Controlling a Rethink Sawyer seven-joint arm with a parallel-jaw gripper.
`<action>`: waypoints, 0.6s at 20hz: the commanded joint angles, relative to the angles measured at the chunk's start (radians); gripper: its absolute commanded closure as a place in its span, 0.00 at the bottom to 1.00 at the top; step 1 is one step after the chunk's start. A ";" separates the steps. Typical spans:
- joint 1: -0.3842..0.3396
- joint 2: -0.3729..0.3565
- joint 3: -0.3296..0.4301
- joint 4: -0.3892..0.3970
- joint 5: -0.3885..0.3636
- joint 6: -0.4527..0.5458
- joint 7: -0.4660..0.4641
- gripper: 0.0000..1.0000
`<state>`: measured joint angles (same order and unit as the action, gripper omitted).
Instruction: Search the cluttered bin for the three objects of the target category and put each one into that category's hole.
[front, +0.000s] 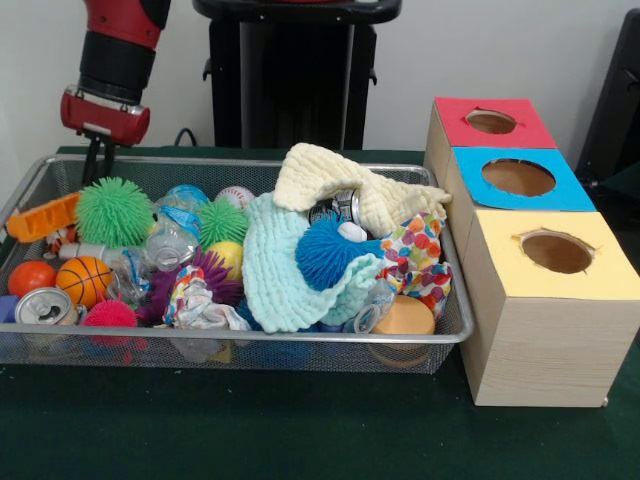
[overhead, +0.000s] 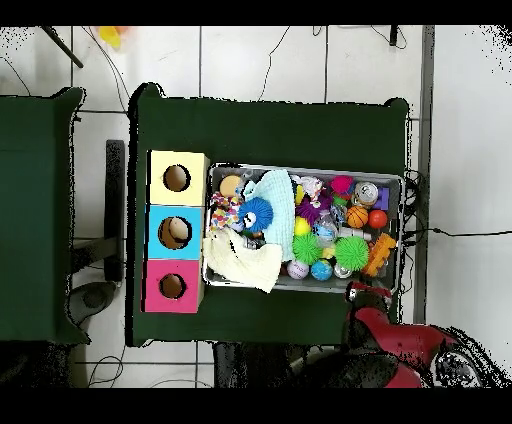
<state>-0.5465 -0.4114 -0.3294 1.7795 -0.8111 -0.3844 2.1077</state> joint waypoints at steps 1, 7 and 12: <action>0.051 -0.191 0.115 0.111 0.016 0.161 0.112 1.00; 0.112 -0.254 0.125 0.152 0.073 0.223 0.119 1.00; 0.150 -0.239 0.103 0.131 0.097 0.194 0.123 1.00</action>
<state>-0.4165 -0.6272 -0.3273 1.8883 -0.7716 -0.2439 2.1077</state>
